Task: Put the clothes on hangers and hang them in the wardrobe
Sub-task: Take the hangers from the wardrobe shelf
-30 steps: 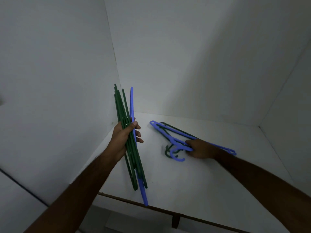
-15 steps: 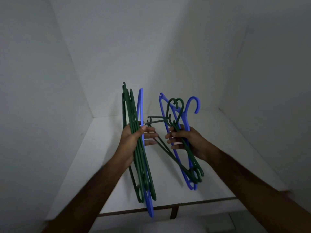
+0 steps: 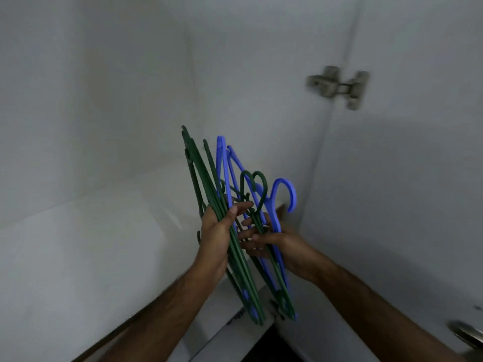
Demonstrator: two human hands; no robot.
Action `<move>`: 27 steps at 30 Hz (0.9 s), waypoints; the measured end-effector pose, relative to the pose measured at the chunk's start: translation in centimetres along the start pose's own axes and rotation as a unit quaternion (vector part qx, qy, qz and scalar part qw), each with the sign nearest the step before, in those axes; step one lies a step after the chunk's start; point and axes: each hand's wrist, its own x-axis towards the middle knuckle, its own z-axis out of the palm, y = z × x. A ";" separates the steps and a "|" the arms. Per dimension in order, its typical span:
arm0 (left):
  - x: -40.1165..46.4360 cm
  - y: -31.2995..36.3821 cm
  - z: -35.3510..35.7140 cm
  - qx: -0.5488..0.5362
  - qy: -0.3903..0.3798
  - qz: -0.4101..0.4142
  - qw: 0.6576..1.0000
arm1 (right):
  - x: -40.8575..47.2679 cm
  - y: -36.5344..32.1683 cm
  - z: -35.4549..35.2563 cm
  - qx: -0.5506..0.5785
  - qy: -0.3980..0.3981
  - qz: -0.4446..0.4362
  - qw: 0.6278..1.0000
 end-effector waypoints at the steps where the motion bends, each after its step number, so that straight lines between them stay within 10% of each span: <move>1: -1.4 -0.9 2.0 0.006 -0.016 0.003 1.000 | -1.9 0.3 -1.5 0.004 0.016 -0.010 1.000; 16: -30.6 -21.3 20.8 0.040 -0.134 -0.239 0.961 | -35.3 13.6 -22.0 -0.079 0.096 0.184 0.975; 27: -44.8 -31.0 33.8 0.191 -0.412 -0.372 0.809 | -59.0 21.5 -30.0 0.008 0.348 0.237 0.907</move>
